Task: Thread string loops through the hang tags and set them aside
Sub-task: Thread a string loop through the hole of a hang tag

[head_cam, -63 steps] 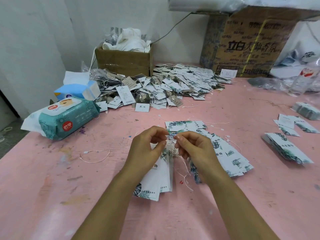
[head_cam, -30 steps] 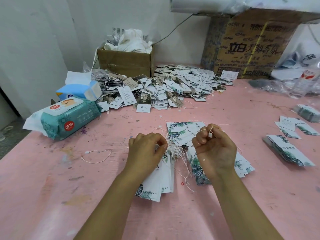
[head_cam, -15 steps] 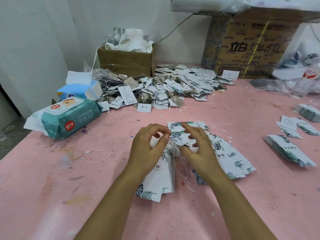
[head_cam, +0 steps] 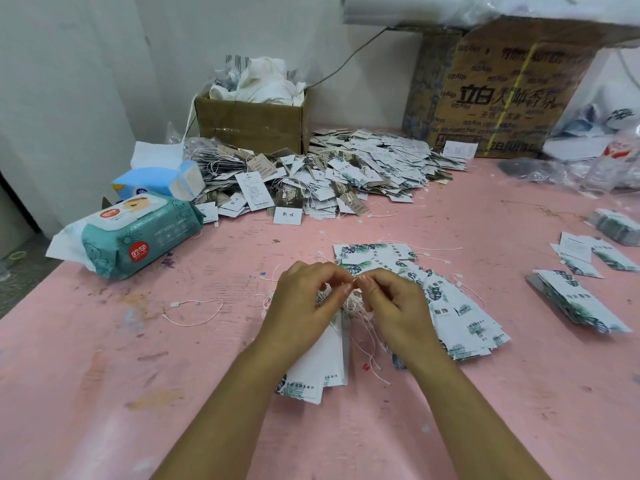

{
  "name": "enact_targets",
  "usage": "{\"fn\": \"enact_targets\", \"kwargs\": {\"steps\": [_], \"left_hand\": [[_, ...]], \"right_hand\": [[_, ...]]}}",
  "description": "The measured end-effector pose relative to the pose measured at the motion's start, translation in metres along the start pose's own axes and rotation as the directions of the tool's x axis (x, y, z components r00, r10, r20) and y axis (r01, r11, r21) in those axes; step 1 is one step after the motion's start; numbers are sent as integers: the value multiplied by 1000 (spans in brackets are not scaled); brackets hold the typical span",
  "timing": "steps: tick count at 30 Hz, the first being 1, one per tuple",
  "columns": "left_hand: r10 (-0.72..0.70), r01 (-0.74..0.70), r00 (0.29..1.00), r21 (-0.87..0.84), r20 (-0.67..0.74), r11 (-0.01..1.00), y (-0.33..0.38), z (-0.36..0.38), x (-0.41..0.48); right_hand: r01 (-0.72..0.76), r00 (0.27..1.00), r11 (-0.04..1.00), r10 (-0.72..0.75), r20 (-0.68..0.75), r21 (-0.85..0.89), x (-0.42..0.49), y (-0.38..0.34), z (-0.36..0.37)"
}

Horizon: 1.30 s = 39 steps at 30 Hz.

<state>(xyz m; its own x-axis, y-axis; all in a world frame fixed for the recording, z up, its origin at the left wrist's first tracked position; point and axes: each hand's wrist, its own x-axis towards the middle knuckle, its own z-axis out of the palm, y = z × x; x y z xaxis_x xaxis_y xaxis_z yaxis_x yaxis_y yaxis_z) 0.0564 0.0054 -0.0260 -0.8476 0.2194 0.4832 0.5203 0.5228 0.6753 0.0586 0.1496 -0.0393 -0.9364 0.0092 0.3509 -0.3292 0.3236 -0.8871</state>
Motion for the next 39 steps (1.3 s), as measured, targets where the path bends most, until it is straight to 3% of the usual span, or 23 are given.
{"fn": "enact_targets", "kwargs": {"steps": [8,19,24,34,39], "left_hand": [[-49,51,998,28,-50,998,-7,-1,1],[-24,24,1000,-2,-18,1000,-2,0,0],[20,-20,1000,1,-23,1000,-5,-1,1],[-49,49,999,-50,-3,998,-6,-2,1],[-50,48,997,-32,-59,998,-6,-4,1]], "right_hand": [[15,974,992,13,-227,122,1,-6,-7],[11,999,998,-15,48,69,-1,-4,0],[-24,997,999,21,69,42,-1,-1,-1],[-22,998,998,18,59,62,0,-1,-1],[-20,1000,999,19,22,34,1,0,-4]]}}
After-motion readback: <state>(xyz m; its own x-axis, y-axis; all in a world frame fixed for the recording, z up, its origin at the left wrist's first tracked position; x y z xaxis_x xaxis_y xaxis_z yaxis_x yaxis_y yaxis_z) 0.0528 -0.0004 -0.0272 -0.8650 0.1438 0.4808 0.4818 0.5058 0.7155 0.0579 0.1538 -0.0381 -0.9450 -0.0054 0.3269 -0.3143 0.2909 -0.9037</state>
